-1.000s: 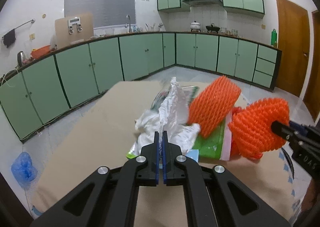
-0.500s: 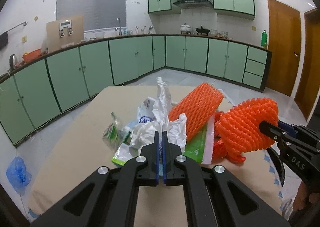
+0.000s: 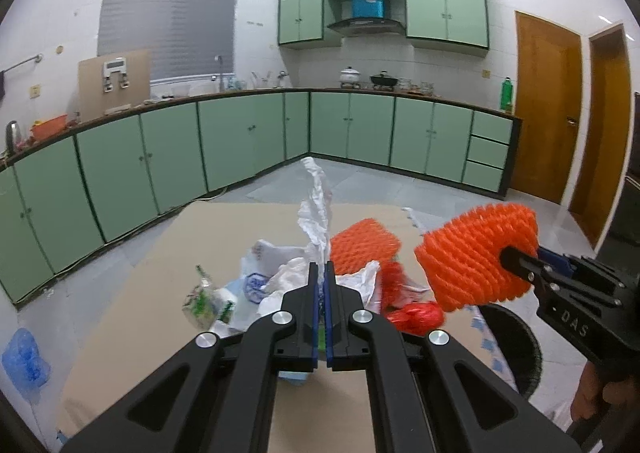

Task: Collect trash
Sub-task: 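Carry both items over the black bin and open both tools to drop them, then move both tools back over the table toward the milk carton and orange net, then grasp the blue whole milk carton with the left tool while the right tool grasps an orange net, then carry the milk carton and orange net over the bin and release both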

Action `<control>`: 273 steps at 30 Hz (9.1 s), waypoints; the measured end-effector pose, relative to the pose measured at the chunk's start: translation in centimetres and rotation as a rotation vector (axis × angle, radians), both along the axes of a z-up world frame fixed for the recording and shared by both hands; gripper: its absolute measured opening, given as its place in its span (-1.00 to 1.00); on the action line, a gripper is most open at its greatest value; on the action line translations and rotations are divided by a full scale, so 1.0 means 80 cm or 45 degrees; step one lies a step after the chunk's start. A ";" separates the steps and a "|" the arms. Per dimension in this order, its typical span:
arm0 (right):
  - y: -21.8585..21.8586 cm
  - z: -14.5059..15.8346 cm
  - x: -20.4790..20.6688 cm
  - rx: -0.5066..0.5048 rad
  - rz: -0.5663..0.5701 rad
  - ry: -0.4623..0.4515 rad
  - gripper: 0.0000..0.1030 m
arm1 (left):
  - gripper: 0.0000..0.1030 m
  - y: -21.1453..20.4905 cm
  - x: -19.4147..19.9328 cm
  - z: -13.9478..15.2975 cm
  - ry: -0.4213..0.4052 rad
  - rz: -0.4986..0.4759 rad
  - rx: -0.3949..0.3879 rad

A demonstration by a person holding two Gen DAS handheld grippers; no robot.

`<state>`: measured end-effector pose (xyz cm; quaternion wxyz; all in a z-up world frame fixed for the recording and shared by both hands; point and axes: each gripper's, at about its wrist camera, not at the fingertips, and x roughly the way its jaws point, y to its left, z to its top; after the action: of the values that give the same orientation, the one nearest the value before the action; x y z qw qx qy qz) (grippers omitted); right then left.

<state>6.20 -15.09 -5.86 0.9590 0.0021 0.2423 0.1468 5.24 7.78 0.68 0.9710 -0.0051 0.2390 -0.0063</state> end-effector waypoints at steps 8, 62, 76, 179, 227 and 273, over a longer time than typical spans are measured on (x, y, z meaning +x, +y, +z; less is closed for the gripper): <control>-0.056 0.031 -0.017 0.032 -0.096 -0.056 -0.49 | -0.96 -0.044 -0.013 0.038 -0.118 -0.144 -0.044; -0.291 -0.169 0.053 0.020 -0.670 0.274 0.76 | 0.18 -0.263 0.141 -0.091 0.172 -0.536 -0.030; -0.180 -0.098 0.052 0.058 -0.492 0.121 0.89 | 0.68 -0.079 0.084 -0.037 -0.020 -0.106 0.057; 0.058 -0.128 0.070 -0.060 -0.048 0.162 0.89 | 0.56 0.131 0.012 -0.149 0.339 0.509 -0.045; 0.050 -0.108 0.127 -0.020 0.039 0.136 0.12 | -0.09 0.079 0.057 -0.081 0.148 0.321 -0.074; -0.147 -0.016 0.022 0.017 -0.305 -0.048 -0.83 | -0.09 -0.133 0.076 -0.034 0.051 -0.223 -0.108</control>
<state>7.93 -26.82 -7.12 0.9741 0.0347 0.2212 0.0329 11.34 -2.86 -2.05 0.9606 -0.0252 0.2575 -0.1012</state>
